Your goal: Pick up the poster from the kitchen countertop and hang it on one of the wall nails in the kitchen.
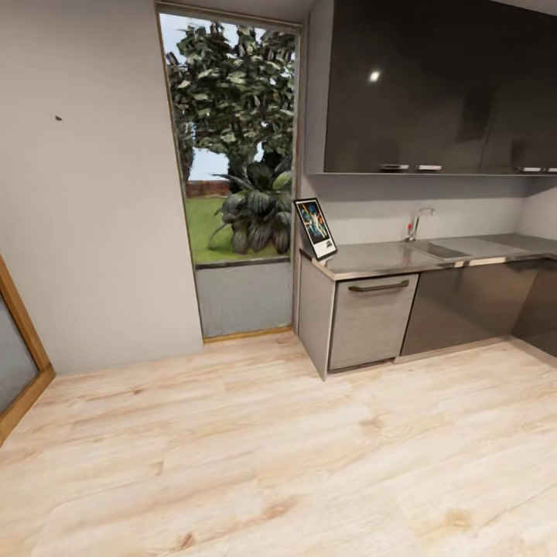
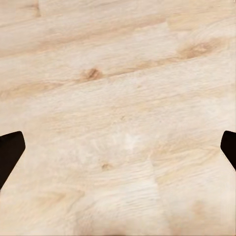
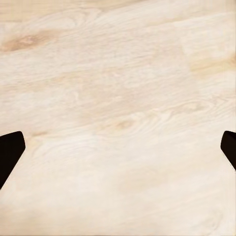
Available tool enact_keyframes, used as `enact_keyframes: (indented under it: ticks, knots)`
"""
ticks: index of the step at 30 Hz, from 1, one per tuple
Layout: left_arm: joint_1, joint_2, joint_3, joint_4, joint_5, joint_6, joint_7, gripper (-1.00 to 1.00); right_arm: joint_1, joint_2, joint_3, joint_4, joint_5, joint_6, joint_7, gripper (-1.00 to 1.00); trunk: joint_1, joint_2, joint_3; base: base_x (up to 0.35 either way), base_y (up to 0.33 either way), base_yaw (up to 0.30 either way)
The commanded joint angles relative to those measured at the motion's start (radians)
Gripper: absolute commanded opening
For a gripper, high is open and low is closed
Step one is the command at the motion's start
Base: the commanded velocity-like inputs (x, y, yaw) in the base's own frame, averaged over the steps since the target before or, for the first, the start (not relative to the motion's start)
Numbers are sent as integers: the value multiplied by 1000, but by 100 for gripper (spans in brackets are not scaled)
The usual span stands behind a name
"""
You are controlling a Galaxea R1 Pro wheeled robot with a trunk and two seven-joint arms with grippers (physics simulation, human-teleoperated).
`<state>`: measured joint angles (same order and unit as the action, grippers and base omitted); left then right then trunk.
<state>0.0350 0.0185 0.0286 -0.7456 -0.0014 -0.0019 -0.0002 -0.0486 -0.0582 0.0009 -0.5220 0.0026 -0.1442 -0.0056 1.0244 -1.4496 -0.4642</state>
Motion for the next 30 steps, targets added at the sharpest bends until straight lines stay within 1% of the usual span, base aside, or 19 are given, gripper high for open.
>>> enact_keyframes:
  ticks: [1,9,13,30]
  knots:
    - [0,0,1,-1,0,-1,0,100,0,0,1,1,0,-3,-1,100,1,0,-1,329,0,0]
    - [0,0,1,-1,0,-1,-1,100,0,0,1,0,0,-3,0,100,1,0,-1,329,0,-5]
    - [0,0,1,-1,0,-1,-1,100,0,0,1,0,0,-3,0,100,1,0,-1,329,0,-92]
    - [0,0,1,-1,0,-1,-1,100,0,0,1,0,0,-3,0,100,1,0,6,331,0,-226]
